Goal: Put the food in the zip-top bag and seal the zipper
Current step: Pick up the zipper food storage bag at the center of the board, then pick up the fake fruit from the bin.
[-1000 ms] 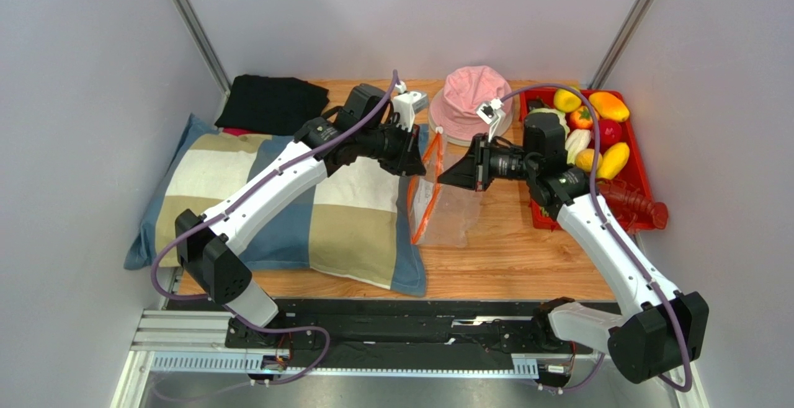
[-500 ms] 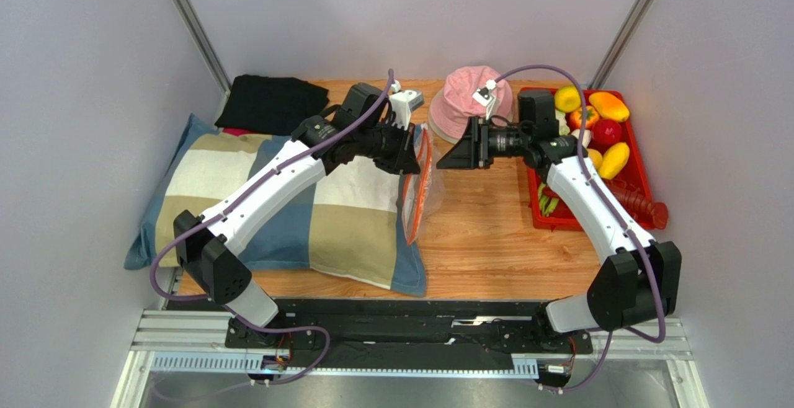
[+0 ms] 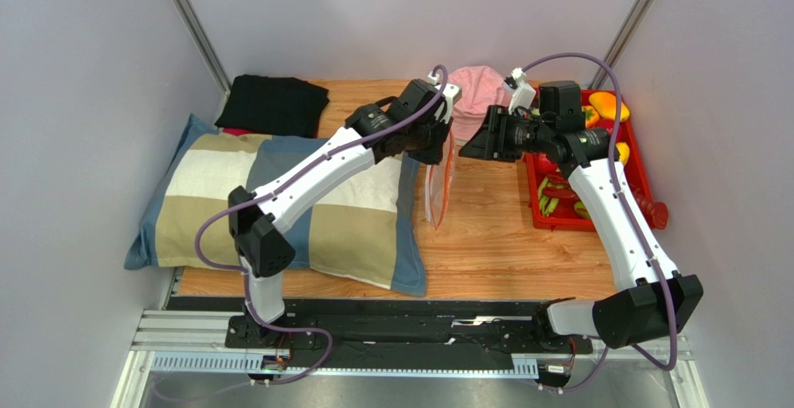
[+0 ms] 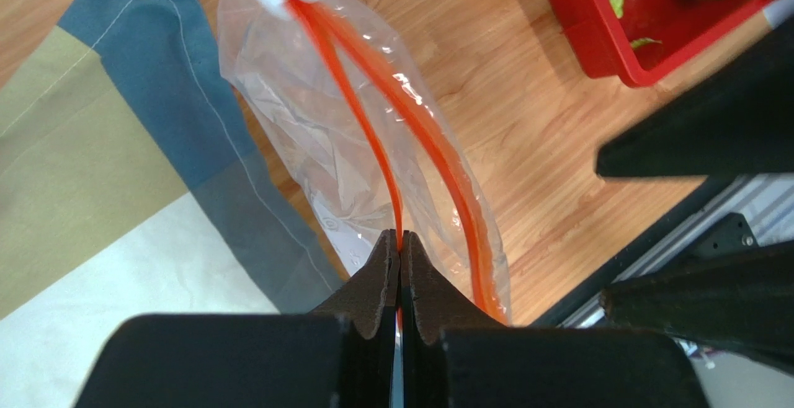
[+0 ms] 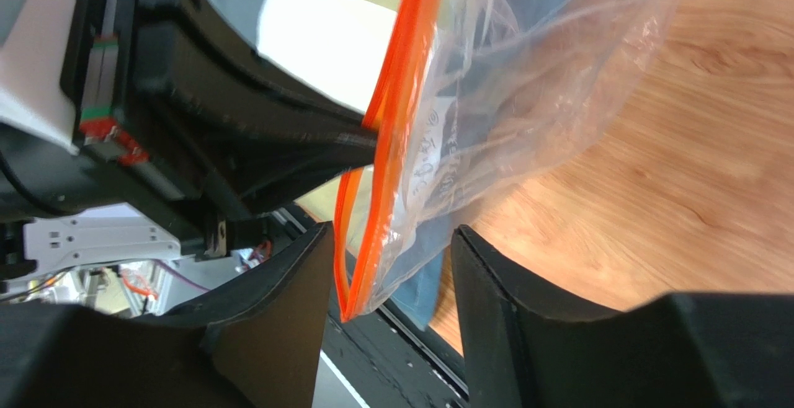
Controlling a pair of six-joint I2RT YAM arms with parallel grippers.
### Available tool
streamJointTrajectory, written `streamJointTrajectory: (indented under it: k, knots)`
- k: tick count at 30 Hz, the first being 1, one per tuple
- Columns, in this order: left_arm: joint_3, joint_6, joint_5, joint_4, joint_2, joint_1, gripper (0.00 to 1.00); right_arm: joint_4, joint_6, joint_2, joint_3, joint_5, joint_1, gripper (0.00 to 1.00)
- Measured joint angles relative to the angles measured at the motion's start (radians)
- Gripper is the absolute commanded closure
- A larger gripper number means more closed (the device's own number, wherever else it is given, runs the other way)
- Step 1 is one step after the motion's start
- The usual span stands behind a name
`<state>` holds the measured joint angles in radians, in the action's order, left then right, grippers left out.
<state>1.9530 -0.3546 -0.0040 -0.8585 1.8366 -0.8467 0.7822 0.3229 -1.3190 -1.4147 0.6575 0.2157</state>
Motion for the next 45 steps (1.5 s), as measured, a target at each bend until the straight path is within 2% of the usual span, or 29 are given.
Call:
streamJointTrajectory:
  k: [6,11,16,24,27,30,33,36,37,40,45]
  knots:
    - [0.055,-0.05,-0.005,-0.005,0.103,-0.001,1.0,0.081,-0.023,-0.002,0.0,-0.111,0.001,0.52]
    - [0.077,-0.099,0.008,-0.003,0.141,-0.005,1.0,0.103,-0.024,-0.002,0.008,-0.183,0.001,0.43]
    - [0.158,-0.141,0.035,0.015,0.208,-0.005,1.0,0.1,-0.038,0.001,0.016,-0.243,0.007,0.4]
    - [0.188,-0.186,0.081,0.033,0.24,-0.005,1.0,0.026,-0.084,0.117,0.246,-0.368,0.056,0.42]
    - [0.188,-0.195,0.096,0.034,0.246,-0.005,1.0,-0.013,-0.091,0.122,0.272,-0.41,0.074,0.43]
    - [0.188,-0.2,0.107,0.035,0.249,-0.005,1.0,-0.059,-0.089,0.093,0.268,-0.432,0.079,0.46]
    - [0.188,-0.201,0.111,0.037,0.25,-0.005,1.0,-0.084,-0.084,0.043,0.253,-0.457,0.079,0.55]
    - [0.188,-0.198,0.108,0.036,0.25,-0.005,1.0,-0.089,-0.084,-0.008,0.235,-0.47,0.078,0.74]
    - [0.188,-0.195,0.106,0.036,0.25,-0.004,1.0,-0.087,-0.083,-0.021,0.231,-0.47,0.076,0.84]
    - [0.172,-0.182,0.105,0.035,0.24,0.011,1.0,-0.077,-0.093,-0.036,0.229,-0.464,0.064,1.0]
    - [0.092,-0.096,0.161,-0.01,0.162,0.087,1.0,-0.053,-0.117,-0.034,0.229,-0.393,-0.032,1.0]
